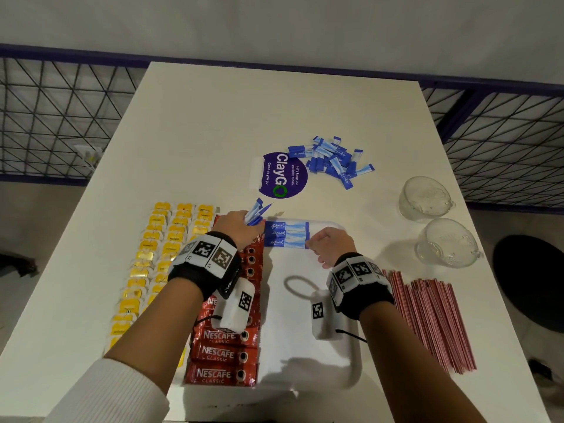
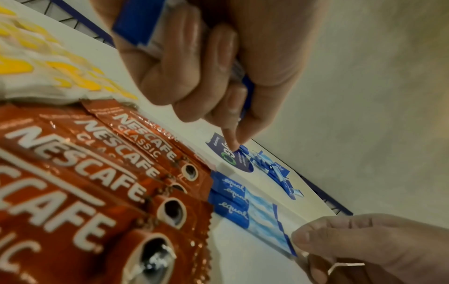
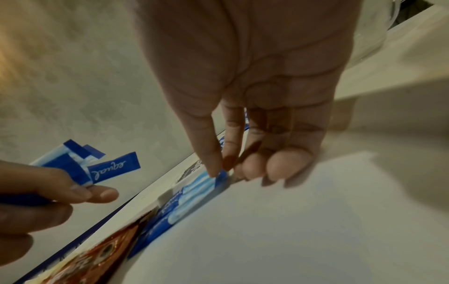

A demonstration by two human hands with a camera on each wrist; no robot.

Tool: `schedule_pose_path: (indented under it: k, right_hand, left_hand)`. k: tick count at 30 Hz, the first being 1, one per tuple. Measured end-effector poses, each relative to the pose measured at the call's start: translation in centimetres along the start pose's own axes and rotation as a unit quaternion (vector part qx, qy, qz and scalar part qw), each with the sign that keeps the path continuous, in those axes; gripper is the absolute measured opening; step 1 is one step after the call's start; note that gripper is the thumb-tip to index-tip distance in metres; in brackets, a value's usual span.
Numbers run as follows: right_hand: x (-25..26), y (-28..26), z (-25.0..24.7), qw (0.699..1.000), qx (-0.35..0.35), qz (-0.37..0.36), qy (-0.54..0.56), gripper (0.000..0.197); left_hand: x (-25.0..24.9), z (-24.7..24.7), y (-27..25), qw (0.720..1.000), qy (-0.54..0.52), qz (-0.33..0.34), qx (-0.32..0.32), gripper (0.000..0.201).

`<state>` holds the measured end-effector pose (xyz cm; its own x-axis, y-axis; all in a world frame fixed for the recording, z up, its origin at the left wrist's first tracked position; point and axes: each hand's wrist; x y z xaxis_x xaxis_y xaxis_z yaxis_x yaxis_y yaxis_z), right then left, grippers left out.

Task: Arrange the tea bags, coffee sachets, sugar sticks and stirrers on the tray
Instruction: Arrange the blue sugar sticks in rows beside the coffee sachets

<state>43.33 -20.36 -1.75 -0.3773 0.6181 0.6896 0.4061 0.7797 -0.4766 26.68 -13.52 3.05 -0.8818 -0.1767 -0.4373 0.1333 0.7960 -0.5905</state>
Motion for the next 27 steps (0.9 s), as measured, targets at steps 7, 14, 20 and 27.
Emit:
schedule_pose_path:
  k: [7, 14, 20, 27]
  right_hand:
    - [1.8, -2.5, -0.9, 0.980, 0.003, -0.069, 0.187, 0.014]
    - [2.8, -4.3, -0.7, 0.955, 0.031, -0.104, 0.274, 0.014]
    - [1.9, -4.6, -1.4, 0.939, -0.001, -0.082, 0.334, 0.012]
    - [1.5, -4.9, -3.0, 0.869, -0.096, -0.072, 0.479, 0.020]
  left_hand:
    - [-0.5, 0.3, -1.0, 0.956, -0.225, -0.011, 0.187, 0.014]
    - [-0.9, 1.3, -2.4, 0.928, -0.237, 0.050, 0.283, 0.023]
    - [-0.9, 2.6, -2.6, 0.924, -0.234, 0.032, 0.299, 0.025]
    - [0.5, 1.9, -1.6, 0.967, -0.170, 0.024, 0.187, 0.030]
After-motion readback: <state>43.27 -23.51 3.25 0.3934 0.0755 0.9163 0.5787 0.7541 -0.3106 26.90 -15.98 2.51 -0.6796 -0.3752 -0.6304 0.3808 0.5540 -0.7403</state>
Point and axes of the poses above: each hand's wrist, its own y-axis towards the middle knuckle, its own z-axis out of the palm, x = y × z, and after that the axes turned 10 degrees about -z, right-handed
